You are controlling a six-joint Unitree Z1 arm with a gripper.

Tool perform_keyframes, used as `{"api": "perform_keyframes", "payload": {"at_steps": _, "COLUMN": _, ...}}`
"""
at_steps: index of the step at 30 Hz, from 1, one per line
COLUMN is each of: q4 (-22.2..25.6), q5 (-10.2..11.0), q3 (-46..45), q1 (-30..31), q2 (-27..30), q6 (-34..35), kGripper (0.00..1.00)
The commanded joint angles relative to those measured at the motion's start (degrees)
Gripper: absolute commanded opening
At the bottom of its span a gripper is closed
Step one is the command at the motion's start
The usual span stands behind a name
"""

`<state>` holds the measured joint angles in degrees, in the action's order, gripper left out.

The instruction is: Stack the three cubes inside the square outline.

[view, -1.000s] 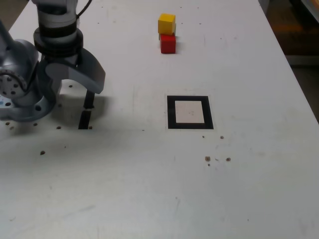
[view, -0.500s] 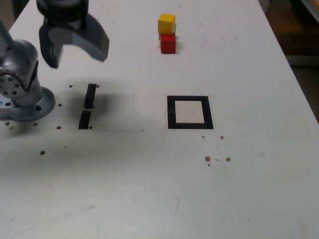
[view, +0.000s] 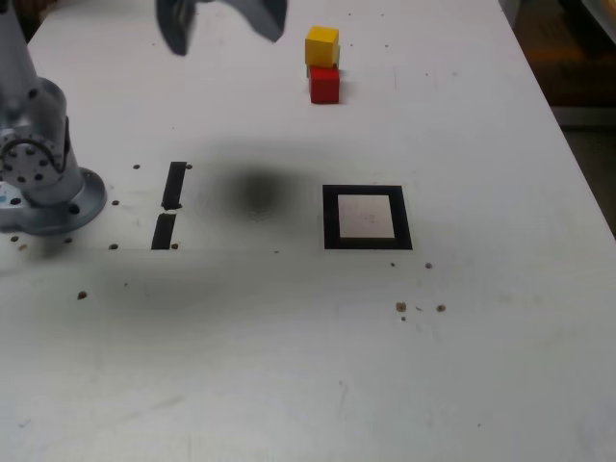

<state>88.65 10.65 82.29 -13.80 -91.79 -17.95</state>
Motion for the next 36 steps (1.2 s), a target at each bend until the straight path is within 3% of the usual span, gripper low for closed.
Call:
{"api": "perform_keyframes", "payload": {"at_steps": 1, "q4": 1.03, "q5": 0.16, "q3": 11.69, "q1": -1.9, "q2": -3.07, "q6": -2.08, "kGripper": 1.0}}
{"api": "perform_keyframes", "payload": {"at_steps": 9, "q4": 2.5, "q5": 0.16, "q3": 24.52, "q1": -10.72, "q2": -14.17, "q6": -12.2, "kGripper": 1.0}}
{"api": "perform_keyframes", "payload": {"at_steps": 14, "q4": 2.22, "q5": 1.4, "q3": 27.62, "q1": -14.05, "q2": -20.27, "q6": -16.75, "kGripper": 0.99}}
{"api": "perform_keyframes", "payload": {"at_steps": 24, "q4": -1.23, "q5": 4.06, "q3": 25.6, "q1": -17.85, "q2": -28.36, "q6": -20.24, "kGripper": 0.97}}
{"api": "perform_keyframes", "payload": {"at_steps": 36, "q4": -6.92, "q5": 4.14, "q3": 21.71, "q1": -19.33, "q2": -32.14, "q6": -20.96, "kGripper": 0.91}}
